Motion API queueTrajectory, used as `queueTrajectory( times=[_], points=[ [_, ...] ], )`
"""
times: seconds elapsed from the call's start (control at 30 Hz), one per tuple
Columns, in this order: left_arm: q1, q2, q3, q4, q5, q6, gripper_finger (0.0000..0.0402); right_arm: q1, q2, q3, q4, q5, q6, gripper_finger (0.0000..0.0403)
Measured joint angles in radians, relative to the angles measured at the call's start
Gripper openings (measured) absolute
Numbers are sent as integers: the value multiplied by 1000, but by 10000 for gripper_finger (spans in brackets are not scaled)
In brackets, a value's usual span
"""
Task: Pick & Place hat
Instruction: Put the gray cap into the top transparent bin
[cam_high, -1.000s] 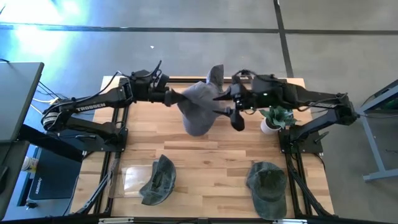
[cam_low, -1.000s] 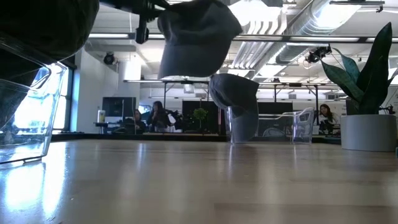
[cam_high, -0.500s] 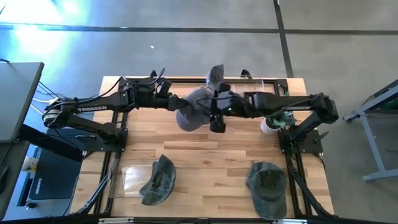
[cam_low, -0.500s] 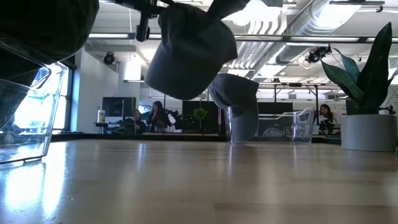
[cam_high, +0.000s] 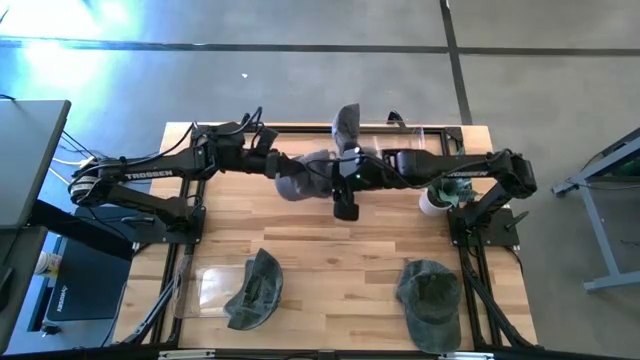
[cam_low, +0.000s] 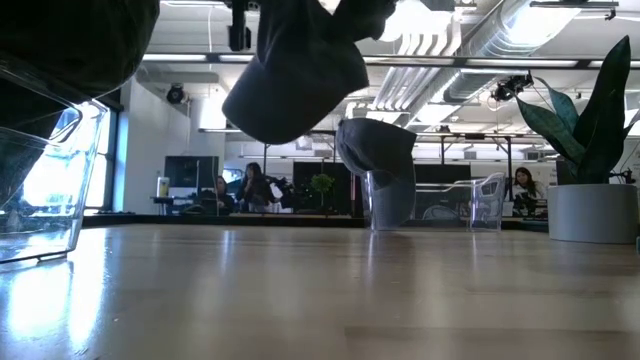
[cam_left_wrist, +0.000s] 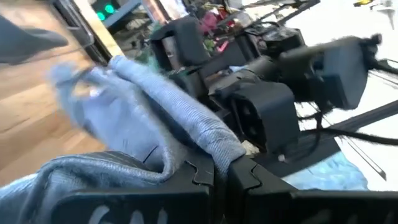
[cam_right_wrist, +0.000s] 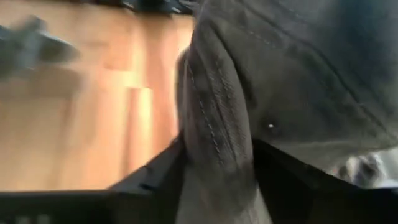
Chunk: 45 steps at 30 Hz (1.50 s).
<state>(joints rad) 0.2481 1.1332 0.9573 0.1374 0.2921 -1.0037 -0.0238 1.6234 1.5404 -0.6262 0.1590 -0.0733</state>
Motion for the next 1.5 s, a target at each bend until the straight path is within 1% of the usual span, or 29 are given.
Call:
queueTrajectory(
  times=[0.1, 0.2, 0.23, 0.3, 0.4, 0.47, 0.5, 0.6, 0.7, 0.8, 0.9, 0.97, 1.03, 1.13, 1.2, 1.3, 1.4, 1.5],
  points=[
    [0, 0, 0, 2, 28, 0, 1, -12, -6, 0, 9, -116, 28, 101],
    [0, -1, 0, 11, 90, 5, 1, -18, -24, 0, 3, -199, 47, 25],
    [0, -3, 0, 22, 120, 17, 1, -18, -36, 0, 3, -229, 49, 13],
    [0, -3, 0, 75, 191, 54, 1, -18, -64, 0, 8, -308, 59, 16],
    [-2, -4, 0, 178, 301, 102, 1, -27, -118, 0, 46, -478, 110, 26],
    [-2, -5, 0, 236, 355, 142, 7, -36, -157, 0, 97, -604, 171, 16],
    [-3, -5, 0, 255, 364, 160, 13, -40, -172, 0, 133, -663, 205, 9],
    [-19, -5, 0, 288, 363, 224, 44, -48, -208, 0, 261, -827, 314, 7],
    [-23, -5, 0, 314, 361, 279, 89, -49, -214, 0, 412, -972, 437, 9],
    [-21, -1, 0, 342, 374, 319, 139, -43, -210, 0, 528, -1077, 511, 4],
    [-25, 19, 1, 388, 320, 399, 184, -39, -209, 0, 567, -1110, 529, 6],
    [-51, 30, 0, 448, 261, 466, 209, -41, -209, 0, 570, -1111, 530, 4],
    [-91, 62, 15, 503, 209, 541, 228, -46, -209, 0, 570, -1111, 529, 3],
    [-147, 106, 37, 504, 182, 607, 251, -53, -208, 0, 569, -1109, 529, 6],
    [-182, 155, 76, 527, 158, 623, 264, -57, -208, 0, 569, -1109, 526, 5],
    [-219, 197, 110, 502, 121, 656, 277, -62, -208, 0, 567, -1109, 520, 3],
    [-265, 263, 169, 508, 13, 766, 281, -62, -208, 0, 564, -1104, 519, 5],
    [-305, 280, 205, 416, -66, 860, 282, -61, -208, 0, 553, -1105, 521, 3]
  ],
)
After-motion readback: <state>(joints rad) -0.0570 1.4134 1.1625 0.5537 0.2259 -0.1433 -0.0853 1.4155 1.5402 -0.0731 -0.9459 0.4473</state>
